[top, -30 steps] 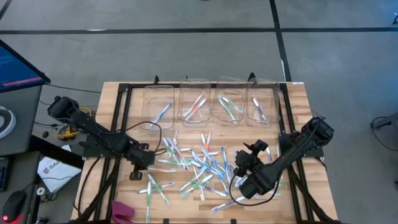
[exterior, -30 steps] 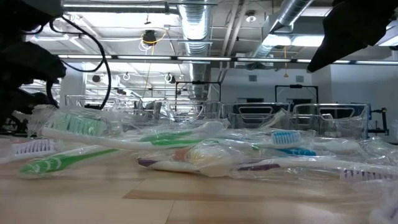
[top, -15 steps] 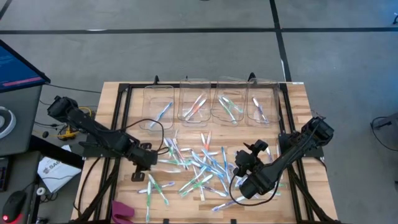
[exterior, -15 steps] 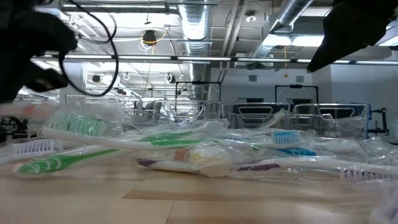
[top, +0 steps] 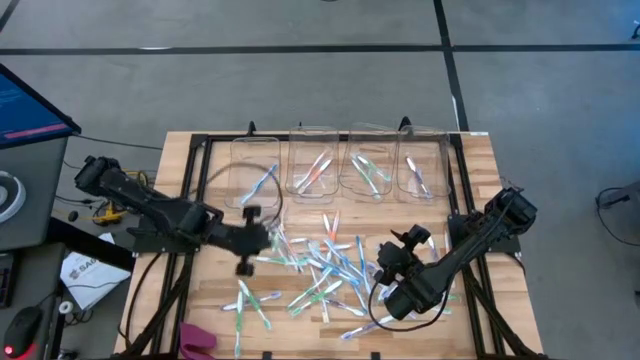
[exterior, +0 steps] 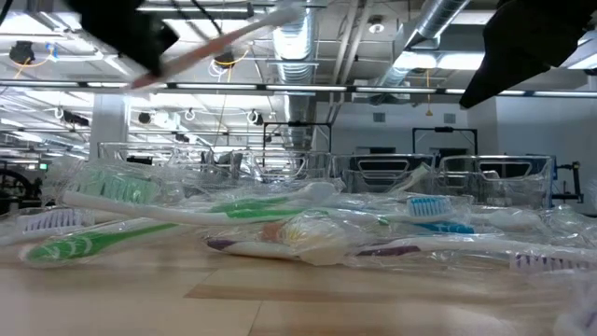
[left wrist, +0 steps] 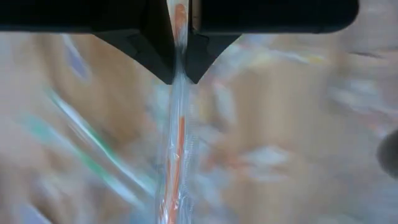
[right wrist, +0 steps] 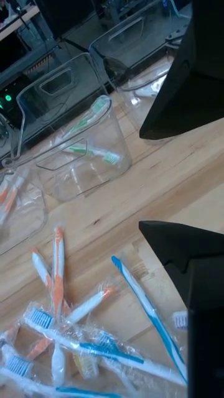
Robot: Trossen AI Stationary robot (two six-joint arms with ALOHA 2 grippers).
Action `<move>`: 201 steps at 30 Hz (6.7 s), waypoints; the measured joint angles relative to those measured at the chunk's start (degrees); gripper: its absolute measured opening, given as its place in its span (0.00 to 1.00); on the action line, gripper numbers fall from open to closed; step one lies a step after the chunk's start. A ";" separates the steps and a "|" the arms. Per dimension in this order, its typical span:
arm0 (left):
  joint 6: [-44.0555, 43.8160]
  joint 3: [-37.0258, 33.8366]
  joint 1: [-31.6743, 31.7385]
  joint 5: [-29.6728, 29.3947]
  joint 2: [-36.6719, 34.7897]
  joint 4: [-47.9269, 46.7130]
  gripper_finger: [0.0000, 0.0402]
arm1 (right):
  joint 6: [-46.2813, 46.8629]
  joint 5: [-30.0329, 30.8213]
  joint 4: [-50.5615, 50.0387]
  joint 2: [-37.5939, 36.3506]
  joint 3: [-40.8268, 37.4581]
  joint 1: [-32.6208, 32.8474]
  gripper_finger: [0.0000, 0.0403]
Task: Pick & Place Toothbrushes
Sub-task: Put the orange toothbrush into the middle left transparent bin, then put the violet toothbrush into the right transparent bin
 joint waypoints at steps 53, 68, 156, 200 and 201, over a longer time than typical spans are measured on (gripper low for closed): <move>-7.54 -2.79 42.23 7.47 19.58 39.47 0.10 | -0.04 -0.07 1.49 0.00 0.00 0.13 0.55; -7.36 -2.88 42.23 7.43 19.58 40.08 0.19 | -0.13 -0.07 1.47 0.00 0.00 0.11 0.55; 9.22 -18.09 18.54 35.69 -0.68 48.26 0.32 | 39.97 -36.15 14.53 -32.73 -33.35 10.50 0.55; 9.21 -19.54 18.54 35.69 -0.66 48.56 0.32 | 36.84 -40.50 16.16 -27.17 -35.39 -0.81 0.55; 9.20 -19.57 18.54 35.69 -0.66 48.57 0.32 | 36.44 -40.60 16.13 -26.43 -35.39 -1.13 0.55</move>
